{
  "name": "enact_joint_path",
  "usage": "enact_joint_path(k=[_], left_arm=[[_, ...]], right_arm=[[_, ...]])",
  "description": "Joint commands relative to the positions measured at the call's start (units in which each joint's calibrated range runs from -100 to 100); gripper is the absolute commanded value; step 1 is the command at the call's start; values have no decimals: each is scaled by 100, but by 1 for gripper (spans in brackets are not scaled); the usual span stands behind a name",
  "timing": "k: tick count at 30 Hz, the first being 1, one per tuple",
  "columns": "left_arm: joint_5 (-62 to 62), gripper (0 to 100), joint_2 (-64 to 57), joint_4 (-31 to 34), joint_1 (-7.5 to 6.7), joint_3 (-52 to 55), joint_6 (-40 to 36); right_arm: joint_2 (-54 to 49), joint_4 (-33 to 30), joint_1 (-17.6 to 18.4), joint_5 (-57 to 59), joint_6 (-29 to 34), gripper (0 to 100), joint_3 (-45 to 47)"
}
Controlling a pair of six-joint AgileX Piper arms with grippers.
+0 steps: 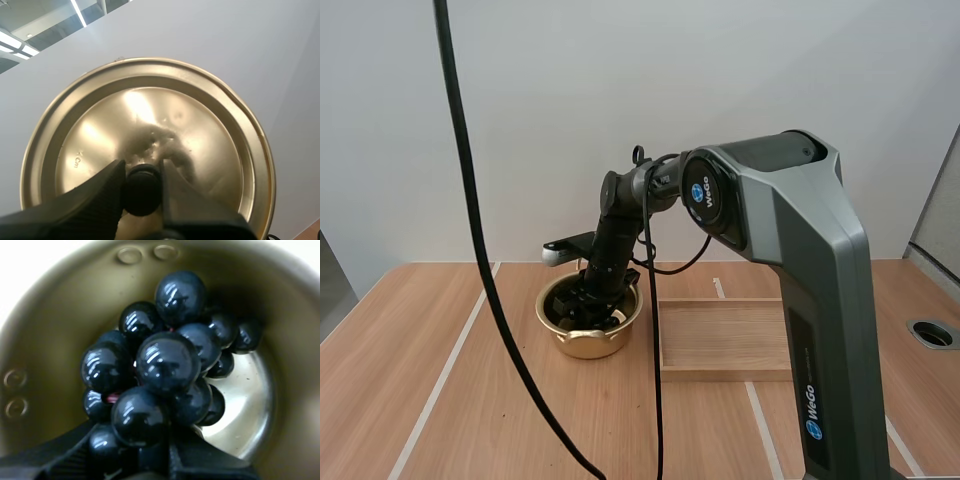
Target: Open the pot, put the grape inside, and close it
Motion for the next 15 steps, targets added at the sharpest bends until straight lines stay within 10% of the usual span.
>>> enact_joint_path(k=[1,4,8,15], left_arm=[[-134,0,27,-18,-10,-20,-68],[-134,0,27,-18,-10,-20,-68],[-134,0,27,-18,-10,-20,-68],[-134,0,27,-18,-10,-20,-68]], right_arm=[[-6,-14,7,-24,-18,0,-3],[-6,-14,7,-63,-18,12,-3],[-6,-14,7,-208,-18,100,-3],[-6,-14,7,-228,7,100,-3]])
